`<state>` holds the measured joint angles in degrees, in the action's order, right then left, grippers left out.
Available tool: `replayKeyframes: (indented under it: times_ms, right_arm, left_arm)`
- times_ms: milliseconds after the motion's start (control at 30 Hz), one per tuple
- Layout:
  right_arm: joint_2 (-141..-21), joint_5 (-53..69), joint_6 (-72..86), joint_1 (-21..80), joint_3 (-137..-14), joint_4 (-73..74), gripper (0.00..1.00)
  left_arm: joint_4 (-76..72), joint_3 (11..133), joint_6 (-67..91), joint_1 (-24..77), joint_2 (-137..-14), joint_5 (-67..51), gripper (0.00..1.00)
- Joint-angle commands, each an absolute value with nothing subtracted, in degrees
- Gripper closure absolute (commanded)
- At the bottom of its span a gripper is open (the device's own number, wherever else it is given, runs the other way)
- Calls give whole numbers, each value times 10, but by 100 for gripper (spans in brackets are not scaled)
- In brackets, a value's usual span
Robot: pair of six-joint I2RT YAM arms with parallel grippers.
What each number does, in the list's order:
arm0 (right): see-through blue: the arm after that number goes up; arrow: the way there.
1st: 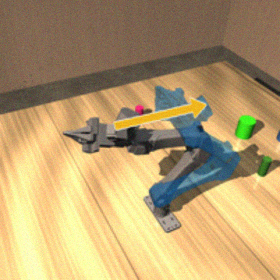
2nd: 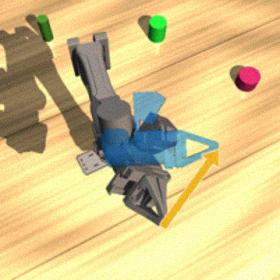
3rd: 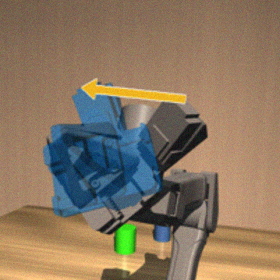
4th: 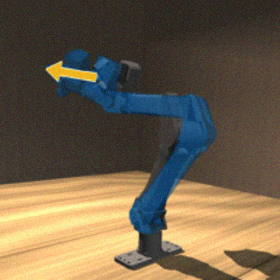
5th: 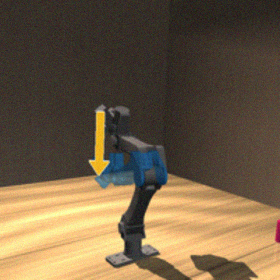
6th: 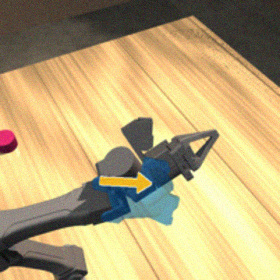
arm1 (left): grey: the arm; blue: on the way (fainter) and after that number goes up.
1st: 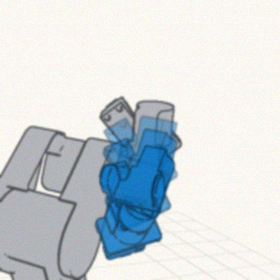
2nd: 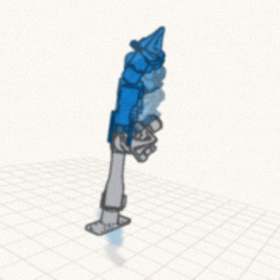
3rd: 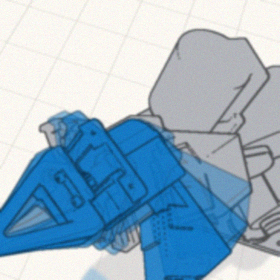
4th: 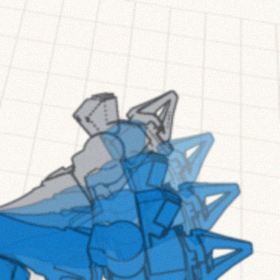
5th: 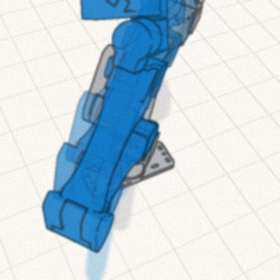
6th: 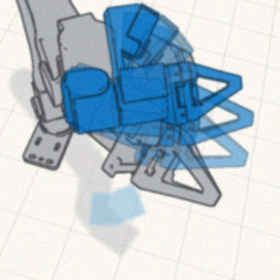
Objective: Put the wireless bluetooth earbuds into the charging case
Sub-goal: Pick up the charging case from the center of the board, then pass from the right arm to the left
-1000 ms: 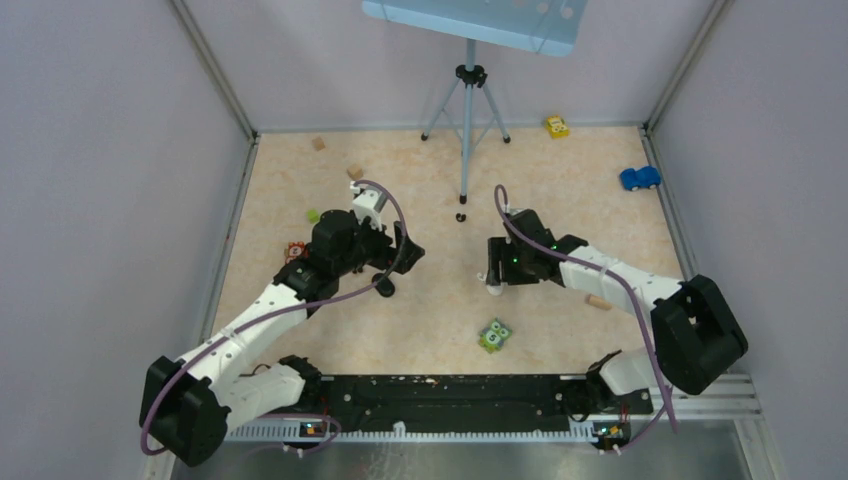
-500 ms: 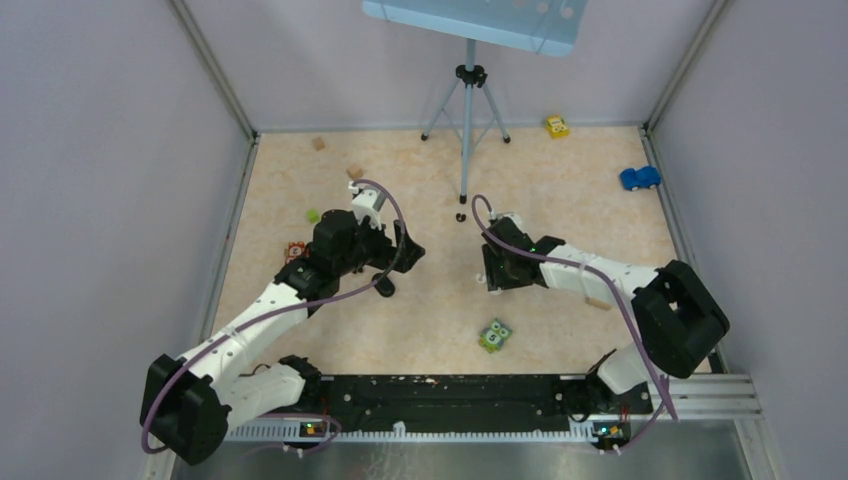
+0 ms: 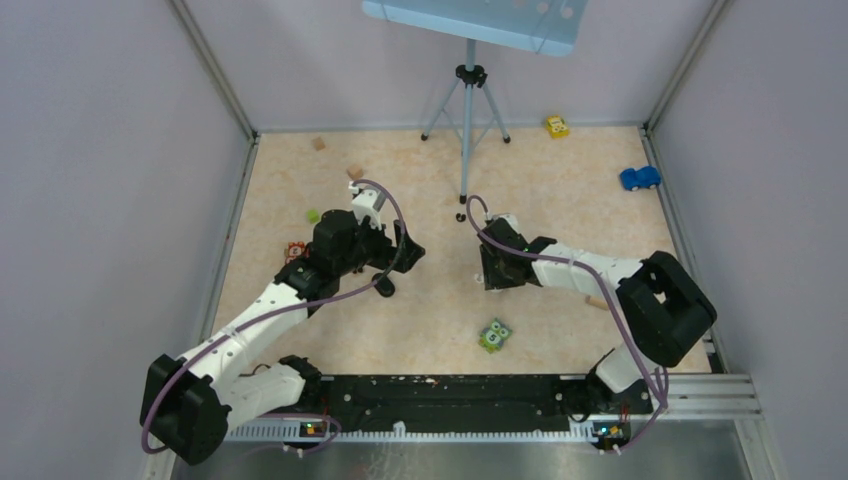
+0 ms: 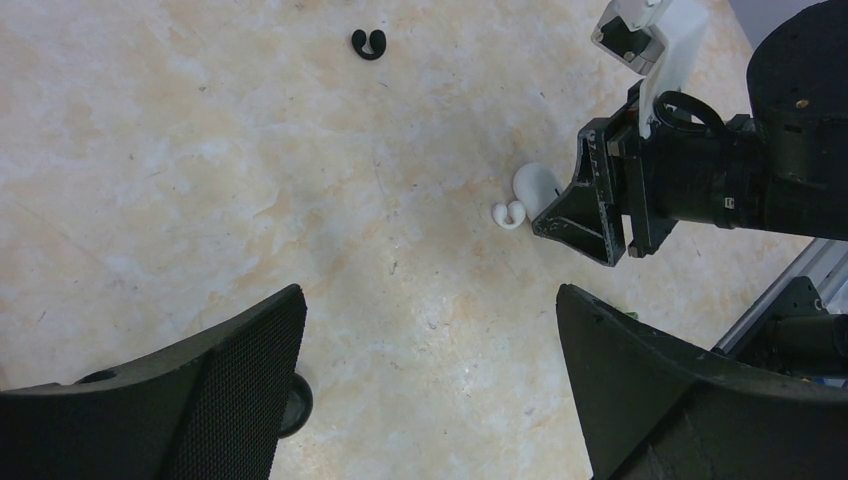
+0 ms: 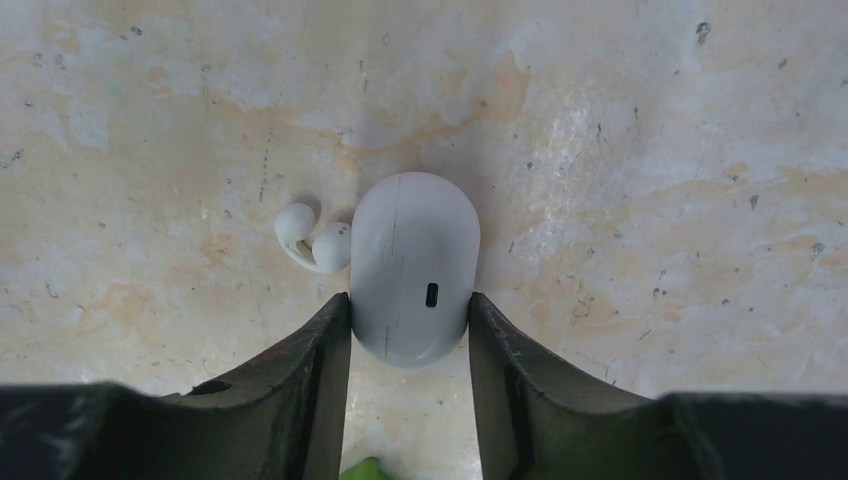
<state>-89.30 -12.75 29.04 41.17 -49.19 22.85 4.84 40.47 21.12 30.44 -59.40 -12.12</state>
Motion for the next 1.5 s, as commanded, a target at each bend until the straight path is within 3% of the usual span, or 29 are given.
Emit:
replayKeyframes:
  times_ms: [0, 167, 400, 567, 700, 967, 1233, 1467]
  right_arm:
    - [-902, -115, 301, 418, -492, 197, 63]
    - [-879, -99, 294, 419, -495, 215, 77]
    - [-791, -58, 263, 418, -487, 212, 79]
    - [-726, 41, 239, 418, -449, 122, 79]
    - [-689, 112, 232, 418, -425, 53, 79]
    - [-672, 124, 225, 418, -421, 35, 78]
    - [-677, 142, 223, 418, -423, 24, 78]
    - [-682, 147, 222, 418, -432, 26, 78]
  left_arm:
    - [31, 409, 214, 305, -582, -123, 1]
    - [30, 407, 222, 304, -579, -129, 1]
    - [143, 507, 295, 304, -661, -132, 1]
    - [148, 573, 322, 291, -757, -348, 1]
    - [27, 530, 431, 290, -774, -405, 1]
    - [-111, 458, 565, 288, -798, -423, 15]
    - [-116, 455, 575, 290, -816, -414, 28]
    - [-128, 466, 581, 303, -845, -425, 34]
